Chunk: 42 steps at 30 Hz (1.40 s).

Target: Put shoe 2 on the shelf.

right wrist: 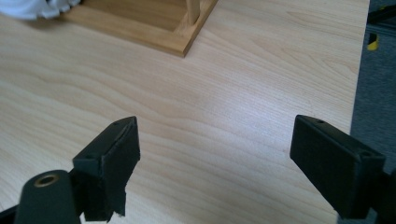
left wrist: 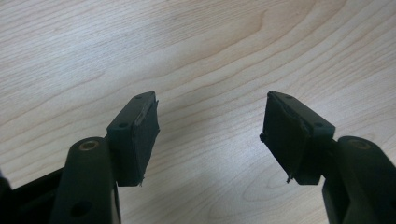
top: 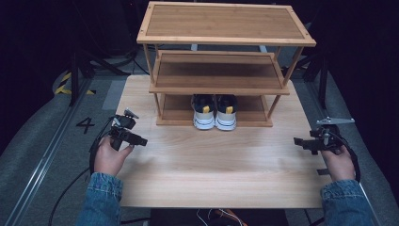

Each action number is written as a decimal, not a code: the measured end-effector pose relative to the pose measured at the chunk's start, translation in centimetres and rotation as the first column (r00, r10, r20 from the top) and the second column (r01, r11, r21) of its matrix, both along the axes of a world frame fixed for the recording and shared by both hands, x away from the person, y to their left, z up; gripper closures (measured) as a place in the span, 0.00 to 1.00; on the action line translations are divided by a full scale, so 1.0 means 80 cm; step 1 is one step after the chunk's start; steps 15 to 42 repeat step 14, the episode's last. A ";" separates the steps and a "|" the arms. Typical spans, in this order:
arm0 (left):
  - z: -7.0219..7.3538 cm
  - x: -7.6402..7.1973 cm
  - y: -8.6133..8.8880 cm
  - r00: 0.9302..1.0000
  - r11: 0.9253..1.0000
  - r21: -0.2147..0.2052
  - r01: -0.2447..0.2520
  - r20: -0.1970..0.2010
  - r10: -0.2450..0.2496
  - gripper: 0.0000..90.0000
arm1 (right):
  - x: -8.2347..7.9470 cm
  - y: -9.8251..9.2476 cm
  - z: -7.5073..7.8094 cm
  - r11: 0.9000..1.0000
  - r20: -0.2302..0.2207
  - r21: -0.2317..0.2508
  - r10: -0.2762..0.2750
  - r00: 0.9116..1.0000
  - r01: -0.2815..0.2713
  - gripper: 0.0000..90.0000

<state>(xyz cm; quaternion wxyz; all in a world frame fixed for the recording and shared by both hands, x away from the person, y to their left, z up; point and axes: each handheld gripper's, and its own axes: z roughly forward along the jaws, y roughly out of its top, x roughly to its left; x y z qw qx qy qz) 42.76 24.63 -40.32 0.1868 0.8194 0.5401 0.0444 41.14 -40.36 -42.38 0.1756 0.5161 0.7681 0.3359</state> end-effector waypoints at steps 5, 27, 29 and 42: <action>-0.003 0.000 0.000 1.000 1.000 -0.007 0.009 0.005 -0.009 0.39 | 0.004 -0.009 -0.012 0.992 0.041 0.031 -0.125 0.991 0.124 0.18; -0.005 -0.002 0.007 1.000 1.000 -0.019 0.000 -0.004 0.000 0.39 | 0.006 -0.012 -0.019 0.989 0.076 0.073 -0.130 0.989 0.125 0.18; -0.005 -0.002 0.007 1.000 1.000 -0.019 0.000 -0.004 0.000 0.39 | 0.006 -0.012 -0.019 0.989 0.076 0.073 -0.130 0.989 0.125 0.18; -0.005 -0.002 0.007 1.000 1.000 -0.019 0.000 -0.004 0.000 0.39 | 0.006 -0.012 -0.019 0.989 0.076 0.073 -0.130 0.989 0.125 0.18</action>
